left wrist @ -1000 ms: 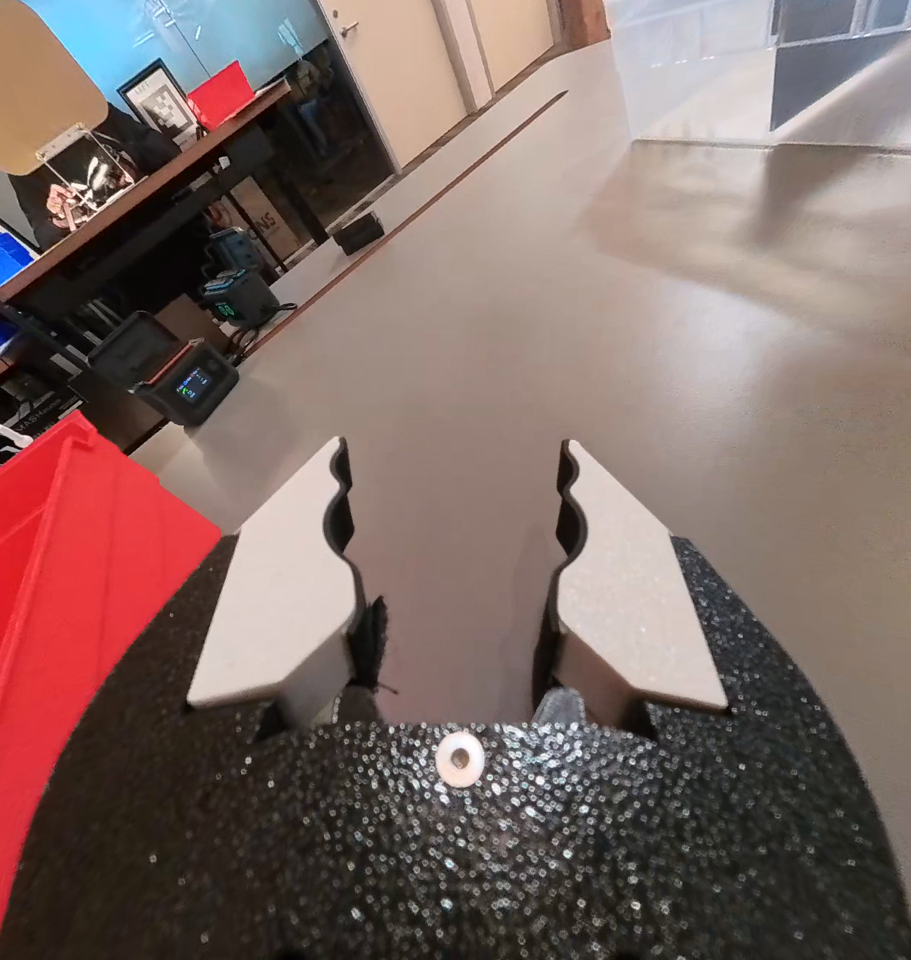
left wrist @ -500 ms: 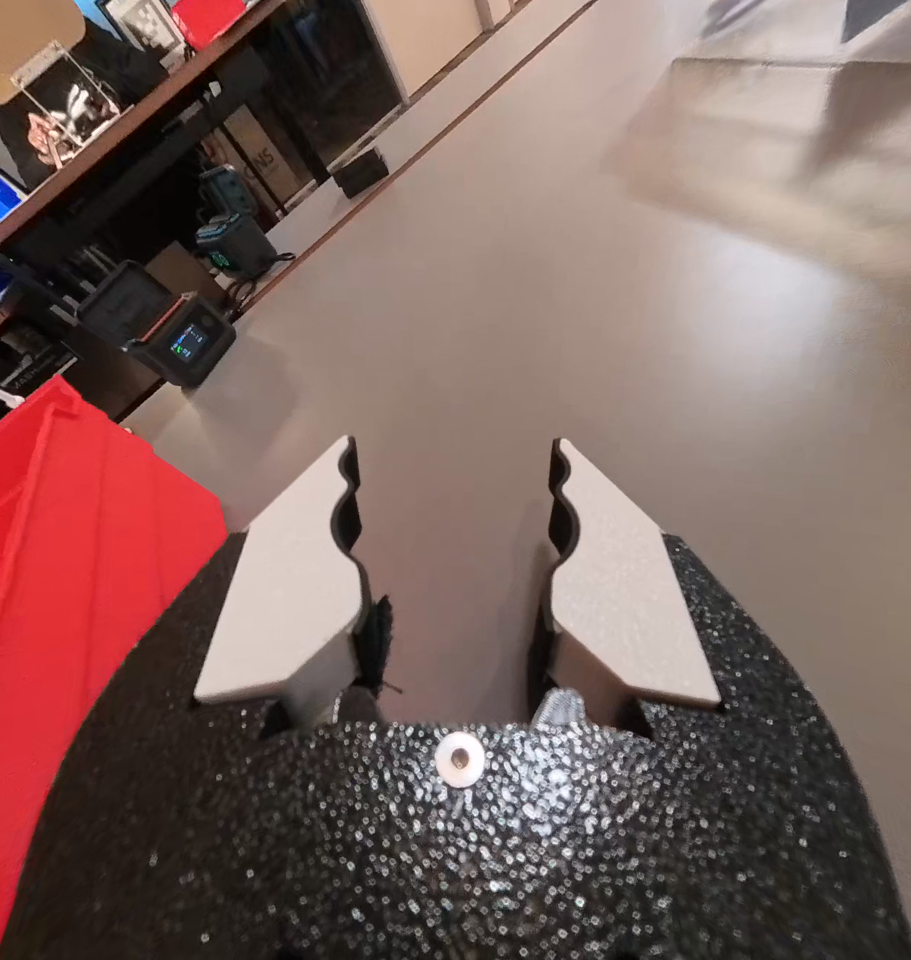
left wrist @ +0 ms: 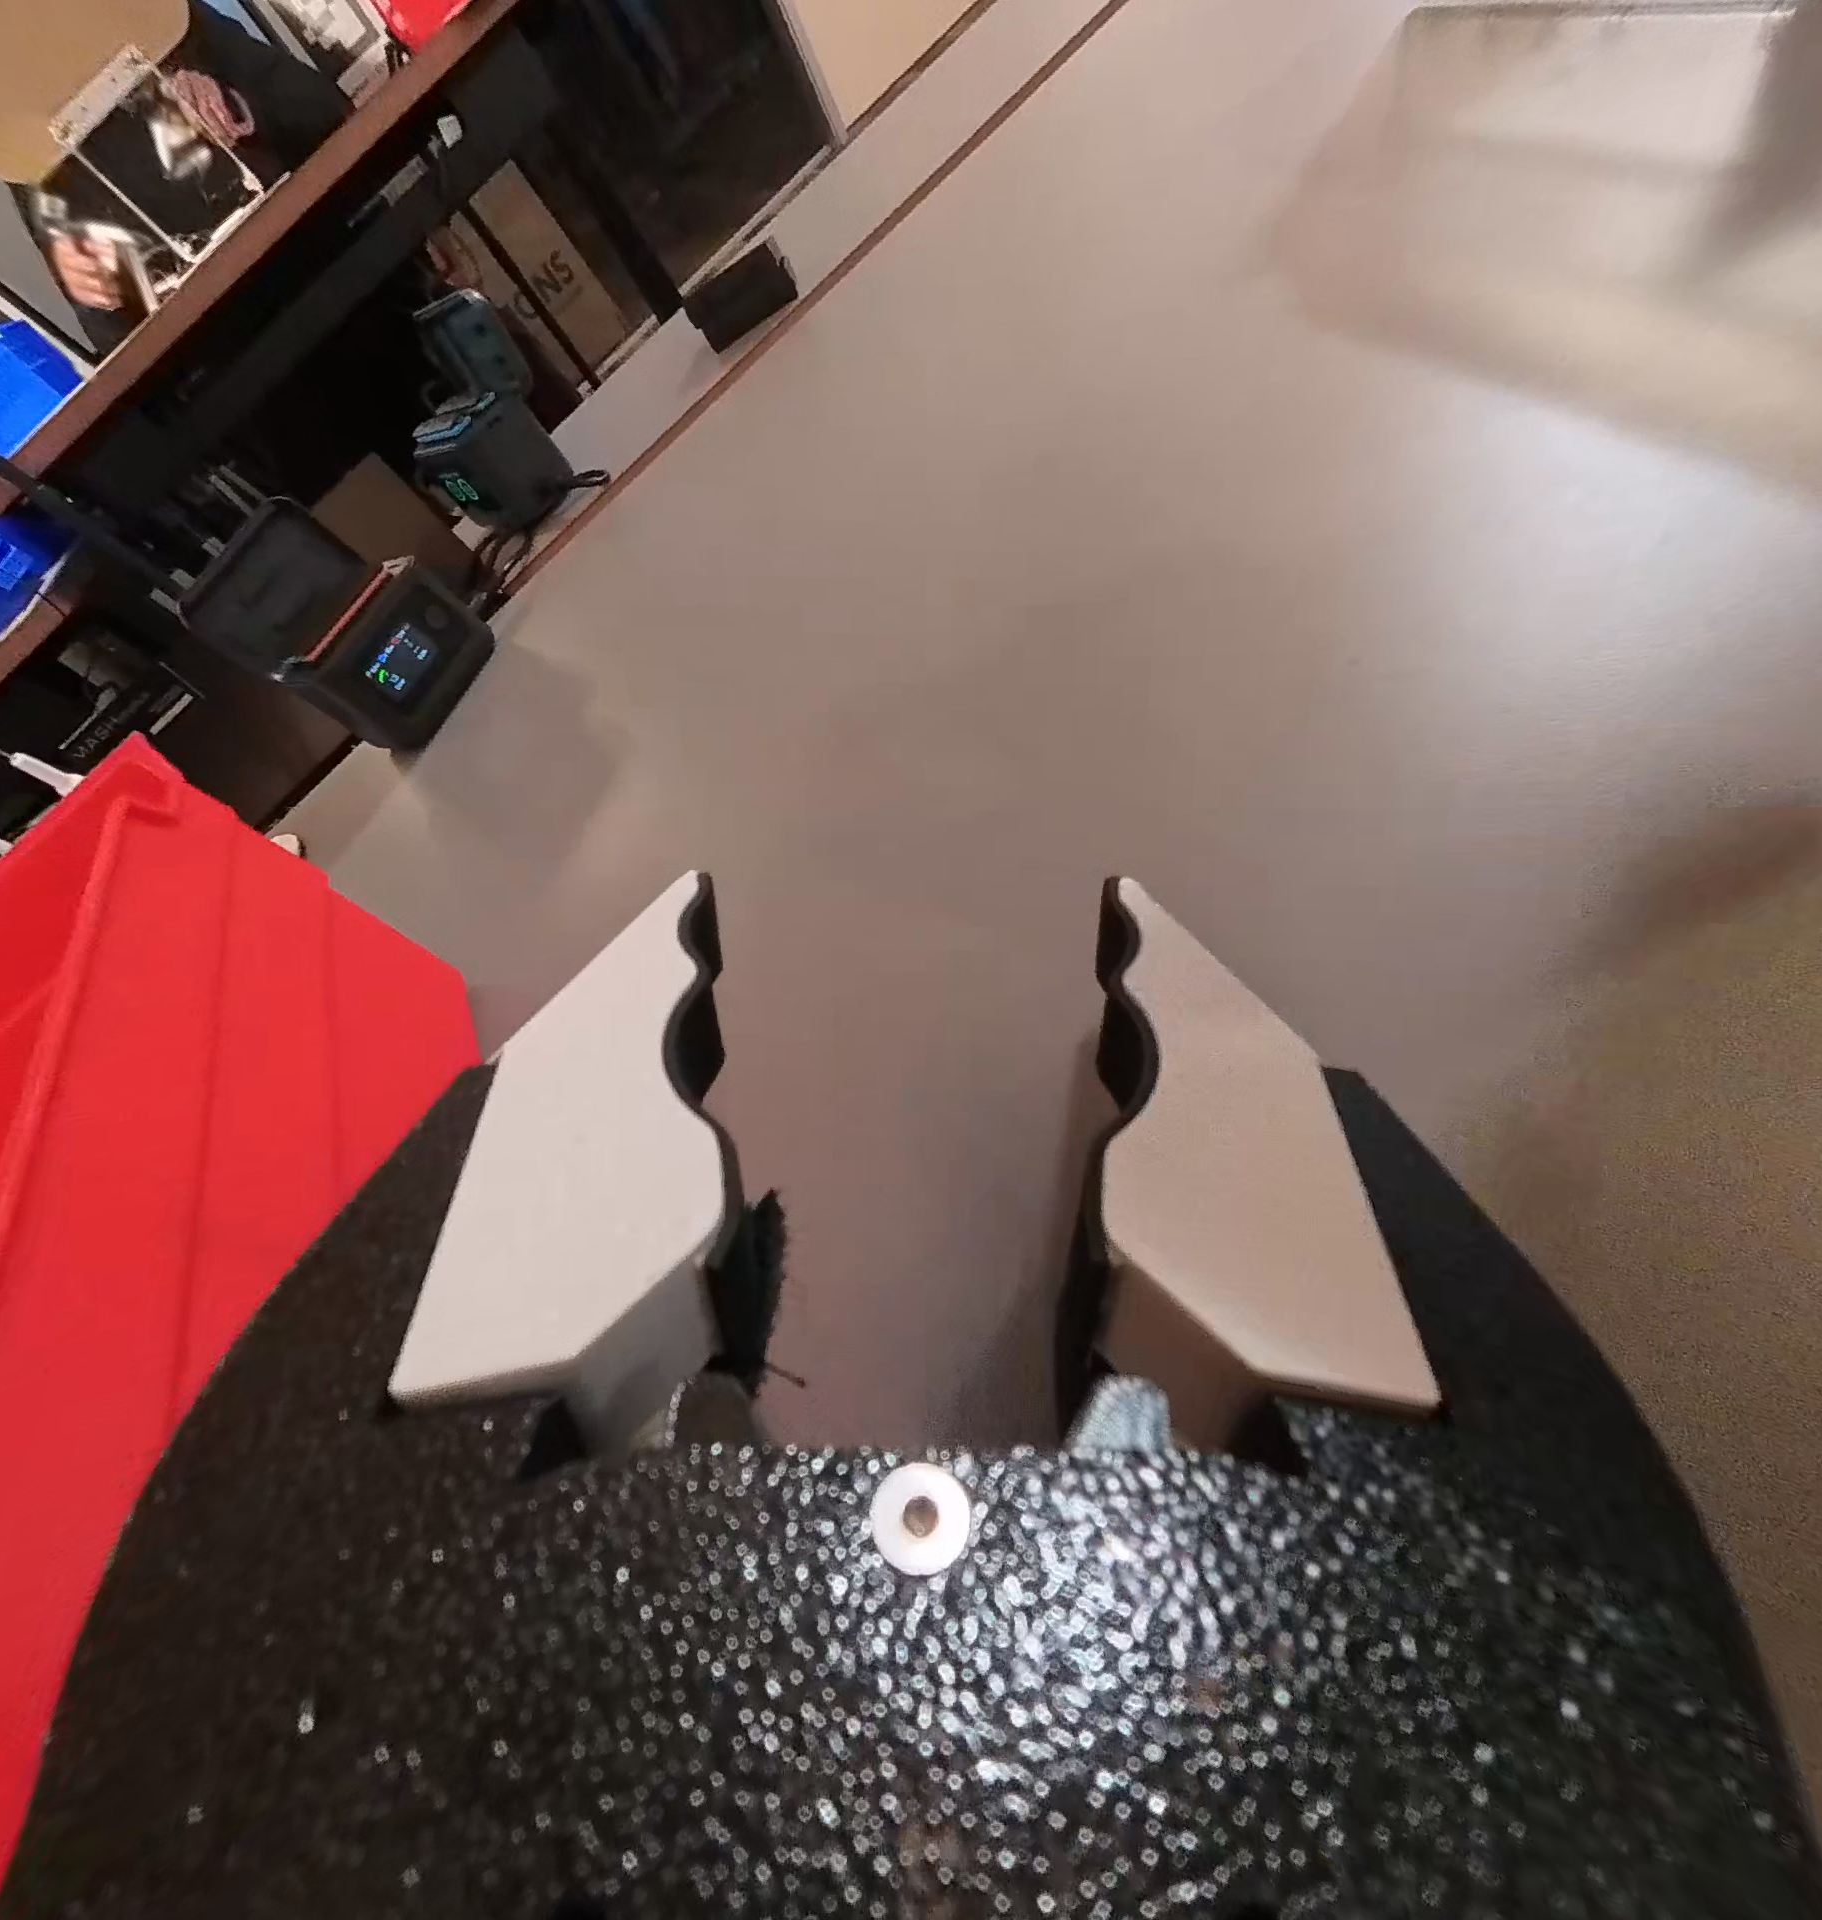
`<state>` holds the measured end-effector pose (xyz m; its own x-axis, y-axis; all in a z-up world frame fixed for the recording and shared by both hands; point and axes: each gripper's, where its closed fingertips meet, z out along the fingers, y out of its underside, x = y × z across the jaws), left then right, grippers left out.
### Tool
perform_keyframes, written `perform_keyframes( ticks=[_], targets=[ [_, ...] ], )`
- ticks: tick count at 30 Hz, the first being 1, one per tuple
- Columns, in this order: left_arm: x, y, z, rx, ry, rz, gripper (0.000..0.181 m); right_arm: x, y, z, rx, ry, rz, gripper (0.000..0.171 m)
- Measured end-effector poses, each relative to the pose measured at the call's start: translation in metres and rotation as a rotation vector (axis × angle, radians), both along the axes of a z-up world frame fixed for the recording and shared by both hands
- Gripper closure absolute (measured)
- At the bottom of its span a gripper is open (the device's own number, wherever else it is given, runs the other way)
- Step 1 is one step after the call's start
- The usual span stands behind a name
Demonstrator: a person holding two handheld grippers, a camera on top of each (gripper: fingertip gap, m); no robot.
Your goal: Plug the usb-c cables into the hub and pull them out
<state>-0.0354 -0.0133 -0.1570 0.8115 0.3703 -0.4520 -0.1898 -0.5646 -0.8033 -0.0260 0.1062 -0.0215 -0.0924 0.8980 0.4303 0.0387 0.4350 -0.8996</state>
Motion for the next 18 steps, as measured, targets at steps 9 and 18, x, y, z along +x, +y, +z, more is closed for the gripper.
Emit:
perform_keyframes(
  ticks=[9, 18],
  targets=[
    [0.031, 0.010, 0.006, 0.046, -0.109, -0.099, 0.113, 0.002, 0.009, -0.039, -0.114, 0.247, 0.023, 0.120],
    [-0.033, -0.074, 0.161, 0.045, -0.020, 0.047, 0.115, -0.001, 0.001, -0.041, -0.131, 0.229, 0.069, 0.122]
  ],
)
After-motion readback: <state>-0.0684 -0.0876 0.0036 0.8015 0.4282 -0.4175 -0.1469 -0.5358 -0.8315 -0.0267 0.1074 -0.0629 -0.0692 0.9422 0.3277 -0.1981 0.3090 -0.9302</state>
